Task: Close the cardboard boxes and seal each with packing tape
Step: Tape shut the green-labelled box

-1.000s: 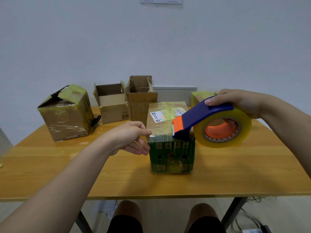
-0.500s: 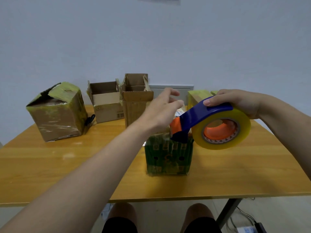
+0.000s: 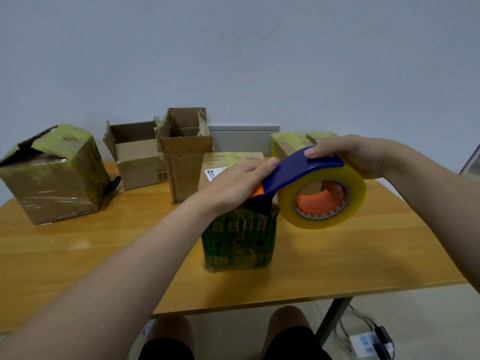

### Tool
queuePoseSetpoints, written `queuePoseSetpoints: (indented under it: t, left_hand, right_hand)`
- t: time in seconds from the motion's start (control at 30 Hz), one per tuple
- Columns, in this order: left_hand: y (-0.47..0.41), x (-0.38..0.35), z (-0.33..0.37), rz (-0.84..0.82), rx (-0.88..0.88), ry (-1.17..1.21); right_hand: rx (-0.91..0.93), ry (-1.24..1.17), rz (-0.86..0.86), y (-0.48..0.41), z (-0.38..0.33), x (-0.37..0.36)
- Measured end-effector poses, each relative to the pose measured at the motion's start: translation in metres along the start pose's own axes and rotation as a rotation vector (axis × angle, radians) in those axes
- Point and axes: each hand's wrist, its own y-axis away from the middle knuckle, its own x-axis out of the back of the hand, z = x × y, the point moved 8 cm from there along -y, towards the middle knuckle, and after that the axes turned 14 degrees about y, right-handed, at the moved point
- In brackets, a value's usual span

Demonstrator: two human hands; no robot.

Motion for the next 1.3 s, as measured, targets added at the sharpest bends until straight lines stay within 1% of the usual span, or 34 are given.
queuePoseSetpoints:
  t: [0.07,0.17,0.27,0.57,0.67,0.77,0.83,1.0,1.17,1.3]
  left_hand:
    - [0.002,0.000,-0.005,-0.015,0.013,-0.007]
    - [0.000,-0.005,-0.009,-0.013,-0.005,-0.044]
    - [-0.003,-0.005,-0.009,0.028,0.036,-0.016]
    - [-0.009,-0.005,-0.004,0.201,-0.030,-0.192]
    - [-0.009,-0.008,-0.004,0.166,-0.024,-0.228]
    - [-0.009,-0.008,-0.008,0.060,0.024,-0.158]
    - [-0.008,-0.006,-0.009,0.046,0.032,-0.133]
    - [-0.009,-0.007,-0.004,0.153,-0.036,-0.178]
    - [-0.012,-0.012,0.002,0.238,-0.060,-0.330]
    - [-0.015,-0.015,0.002,0.228,-0.037,-0.343]
  right_hand:
    - [-0.030,-0.025,0.028,0.002,0.005,0.006]
    - [-0.039,-0.034,0.007,0.010,0.011,0.010]
    - [-0.014,-0.029,-0.019,0.016,0.019,0.010]
    - [-0.043,-0.035,0.035,0.022,0.037,0.018]
    - [-0.013,-0.052,0.038,0.021,0.036,0.021]
    - [0.011,-0.040,0.018,0.019,0.028,0.025]
    - [0.004,0.008,0.008,0.018,0.023,0.025]
    - [-0.022,0.052,0.001,0.020,0.031,0.023]
    - [-0.042,0.058,0.054,0.026,0.043,0.034]
    - [-0.073,0.111,0.085,0.028,0.043,0.040]
